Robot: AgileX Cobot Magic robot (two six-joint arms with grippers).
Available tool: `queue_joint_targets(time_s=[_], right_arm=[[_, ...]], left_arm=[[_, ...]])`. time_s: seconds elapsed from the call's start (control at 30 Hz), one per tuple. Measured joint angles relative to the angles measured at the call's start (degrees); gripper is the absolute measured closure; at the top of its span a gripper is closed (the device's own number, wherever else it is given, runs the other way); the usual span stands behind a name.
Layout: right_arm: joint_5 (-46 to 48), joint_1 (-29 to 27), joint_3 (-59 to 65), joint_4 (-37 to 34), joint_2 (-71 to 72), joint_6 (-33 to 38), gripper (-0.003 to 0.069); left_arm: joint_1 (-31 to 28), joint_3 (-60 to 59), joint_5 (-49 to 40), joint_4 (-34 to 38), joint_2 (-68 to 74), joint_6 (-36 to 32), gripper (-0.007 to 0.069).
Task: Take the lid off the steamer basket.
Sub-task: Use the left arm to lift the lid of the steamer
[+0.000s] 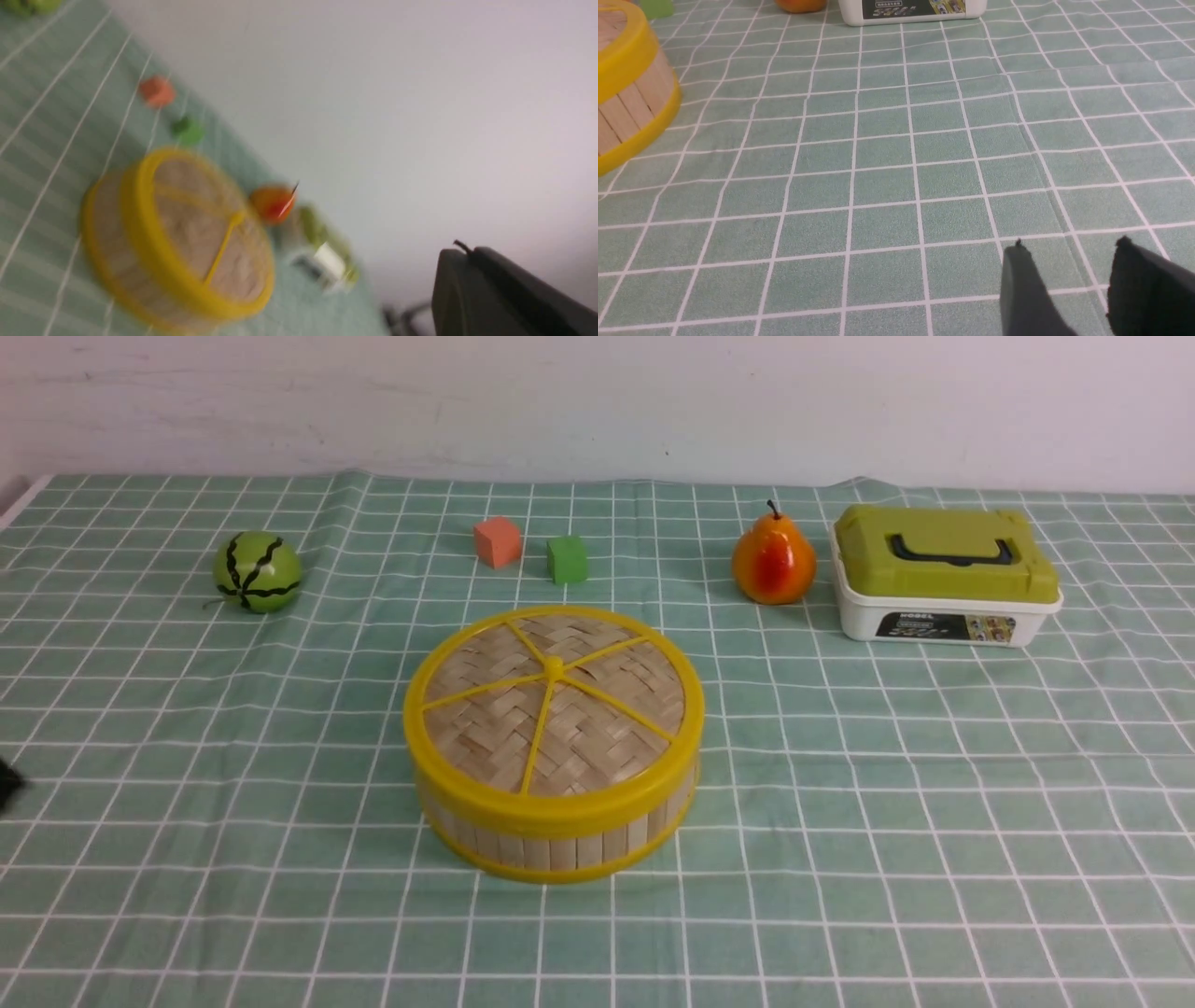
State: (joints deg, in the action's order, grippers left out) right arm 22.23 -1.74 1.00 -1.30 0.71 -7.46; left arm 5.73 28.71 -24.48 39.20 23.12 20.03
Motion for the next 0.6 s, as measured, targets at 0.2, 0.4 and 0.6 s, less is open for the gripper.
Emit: queue_joint_targets(time_s=[0.2, 0.4, 0.6], right_arm=[[0.00, 0.00, 0.00, 0.00, 0.00, 0.00, 0.0418], [0.00, 0.00, 0.00, 0.00, 0.00, 0.00, 0.0418], [0.00, 0.00, 0.00, 0.00, 0.00, 0.00, 0.0418]], left_arm=[[0.00, 15.79, -24.63, -5.52, 27.15, -12.20, 0.0637], [0.06, 32.88, -33.55, -9.47, 50.85, -17.42, 0.0637], [6.05, 51.21, -41.95, -14.14, 67.03, -13.31, 0.0637]])
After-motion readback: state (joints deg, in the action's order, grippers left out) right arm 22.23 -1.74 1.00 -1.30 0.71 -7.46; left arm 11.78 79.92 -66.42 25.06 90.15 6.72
